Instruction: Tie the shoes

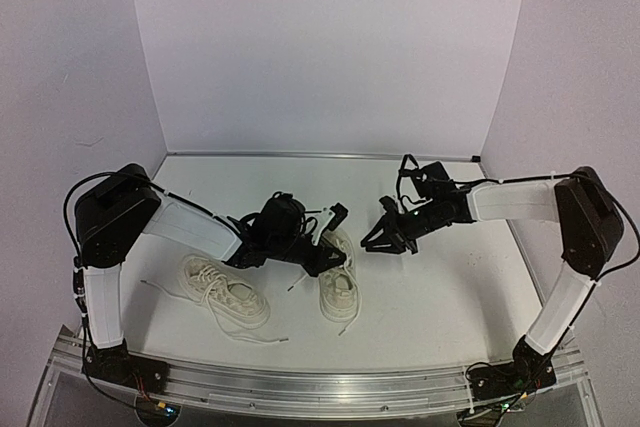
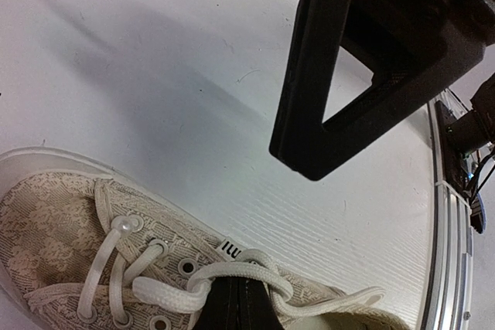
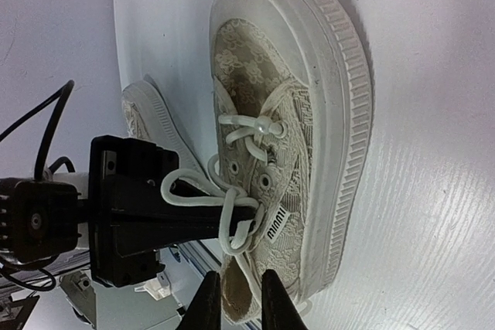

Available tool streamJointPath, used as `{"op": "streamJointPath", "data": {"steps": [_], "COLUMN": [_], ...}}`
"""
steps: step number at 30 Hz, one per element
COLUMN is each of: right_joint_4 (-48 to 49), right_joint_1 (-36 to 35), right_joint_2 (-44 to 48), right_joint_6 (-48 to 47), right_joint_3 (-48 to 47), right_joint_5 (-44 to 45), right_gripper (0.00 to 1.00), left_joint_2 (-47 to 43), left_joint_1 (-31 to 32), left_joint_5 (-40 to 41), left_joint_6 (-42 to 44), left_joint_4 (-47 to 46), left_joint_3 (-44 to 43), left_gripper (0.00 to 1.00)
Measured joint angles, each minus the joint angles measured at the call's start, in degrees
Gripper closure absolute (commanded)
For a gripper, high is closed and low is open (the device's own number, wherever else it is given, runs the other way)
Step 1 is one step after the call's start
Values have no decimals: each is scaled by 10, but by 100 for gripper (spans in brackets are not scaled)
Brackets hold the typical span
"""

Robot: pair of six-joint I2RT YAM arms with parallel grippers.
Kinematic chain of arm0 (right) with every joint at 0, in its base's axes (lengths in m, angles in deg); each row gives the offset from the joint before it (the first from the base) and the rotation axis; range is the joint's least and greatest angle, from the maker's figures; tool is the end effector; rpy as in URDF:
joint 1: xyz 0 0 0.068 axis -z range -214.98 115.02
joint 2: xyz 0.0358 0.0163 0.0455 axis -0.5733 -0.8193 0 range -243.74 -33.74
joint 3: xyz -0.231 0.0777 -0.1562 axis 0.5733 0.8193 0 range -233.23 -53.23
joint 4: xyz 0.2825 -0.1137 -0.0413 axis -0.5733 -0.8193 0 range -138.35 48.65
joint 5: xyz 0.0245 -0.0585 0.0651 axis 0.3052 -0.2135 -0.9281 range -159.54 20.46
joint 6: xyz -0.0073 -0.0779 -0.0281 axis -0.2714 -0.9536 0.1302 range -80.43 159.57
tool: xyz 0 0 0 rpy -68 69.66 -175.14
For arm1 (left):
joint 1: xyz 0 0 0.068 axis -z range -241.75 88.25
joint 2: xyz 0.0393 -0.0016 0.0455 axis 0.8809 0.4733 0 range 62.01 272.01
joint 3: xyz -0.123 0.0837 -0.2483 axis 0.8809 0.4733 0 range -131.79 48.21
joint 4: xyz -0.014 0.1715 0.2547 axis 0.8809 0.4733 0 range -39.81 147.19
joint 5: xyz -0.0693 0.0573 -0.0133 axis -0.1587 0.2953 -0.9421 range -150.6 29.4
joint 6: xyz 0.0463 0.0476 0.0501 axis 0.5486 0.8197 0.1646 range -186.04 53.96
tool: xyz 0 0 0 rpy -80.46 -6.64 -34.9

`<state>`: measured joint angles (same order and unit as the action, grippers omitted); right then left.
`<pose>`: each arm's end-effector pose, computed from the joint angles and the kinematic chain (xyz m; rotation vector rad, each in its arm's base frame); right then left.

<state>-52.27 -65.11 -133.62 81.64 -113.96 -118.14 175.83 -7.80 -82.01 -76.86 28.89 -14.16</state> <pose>0.3289 0.2539 0.1583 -0.1568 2.6822 1.5349 0.2645 -0.4084 0.1074 1.0453 1.9844 -1.0434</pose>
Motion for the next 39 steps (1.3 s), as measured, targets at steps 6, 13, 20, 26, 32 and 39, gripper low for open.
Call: {"op": "streamJointPath", "data": {"steps": [6,13,20,26,32,39], "right_joint_4": [27,41,49,53,54,57], "right_joint_1": [-14,-22,-23,-23,-23,-26], "right_joint_2": [-23,-39,-52,-59,-63,-71], "right_joint_6": [23,33,39,41,44,46], "right_joint_3": [0,0,0,0,0,-3], "right_joint_5": [-9,-19,-23,-23,-25,-31], "right_gripper": [83,83,84,84,84,84], "left_joint_2": [0,0,0,0,0,0], "left_joint_1": [0,0,0,0,-1,-2], "left_joint_5": [0,0,-1,-1,-7,-10], "left_joint_6": [3,4,5,5,7,15], "left_joint_4": [0,0,0,0,3,8], "left_joint_3": [0,0,0,0,0,0], "left_gripper": [100,100,100,100,100,100]}}
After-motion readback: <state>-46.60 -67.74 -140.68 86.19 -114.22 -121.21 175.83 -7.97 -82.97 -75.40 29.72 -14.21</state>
